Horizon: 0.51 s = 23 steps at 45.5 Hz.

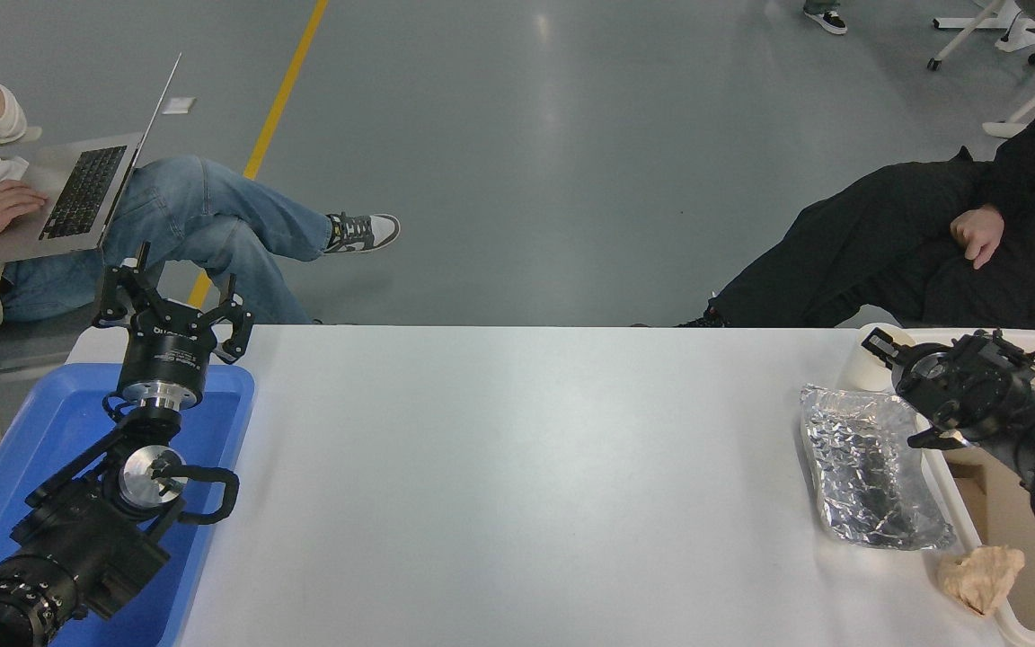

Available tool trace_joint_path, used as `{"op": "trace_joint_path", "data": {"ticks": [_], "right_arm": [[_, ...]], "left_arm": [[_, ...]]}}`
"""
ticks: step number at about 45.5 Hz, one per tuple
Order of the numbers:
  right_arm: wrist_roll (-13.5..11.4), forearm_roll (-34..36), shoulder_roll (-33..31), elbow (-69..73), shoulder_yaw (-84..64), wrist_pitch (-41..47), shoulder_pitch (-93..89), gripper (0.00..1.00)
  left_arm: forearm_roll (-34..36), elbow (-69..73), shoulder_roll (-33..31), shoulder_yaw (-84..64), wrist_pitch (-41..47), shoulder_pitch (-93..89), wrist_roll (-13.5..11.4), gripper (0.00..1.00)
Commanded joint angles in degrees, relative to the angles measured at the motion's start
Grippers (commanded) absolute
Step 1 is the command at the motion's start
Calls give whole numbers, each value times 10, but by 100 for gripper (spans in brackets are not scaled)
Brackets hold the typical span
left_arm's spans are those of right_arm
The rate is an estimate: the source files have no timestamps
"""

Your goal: Pick up paper cup place in dustbin

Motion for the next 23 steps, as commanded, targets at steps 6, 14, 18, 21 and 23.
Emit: {"op": "trace_joint_path", "data": {"ticks": [6,14,18,21,23], "right_arm": [[-13,8,-1,17,1,6,2,0],[-13,11,-6,39,12,-1,11,0],[-13,11,-15,40,15,-1,16,0],[-13,11,-19,41,15,-1,28,0],[-13,12,-22,48,15,-1,35,0]], "left_arm": [[0,0,0,0,0,0,0,99],[-1,0,0,0,0,0,0,99],[-1,1,0,0,0,1,0,99],[-1,0,-1,0,0,0,0,99],[0,0,0,0,0,0,0,99]]}}
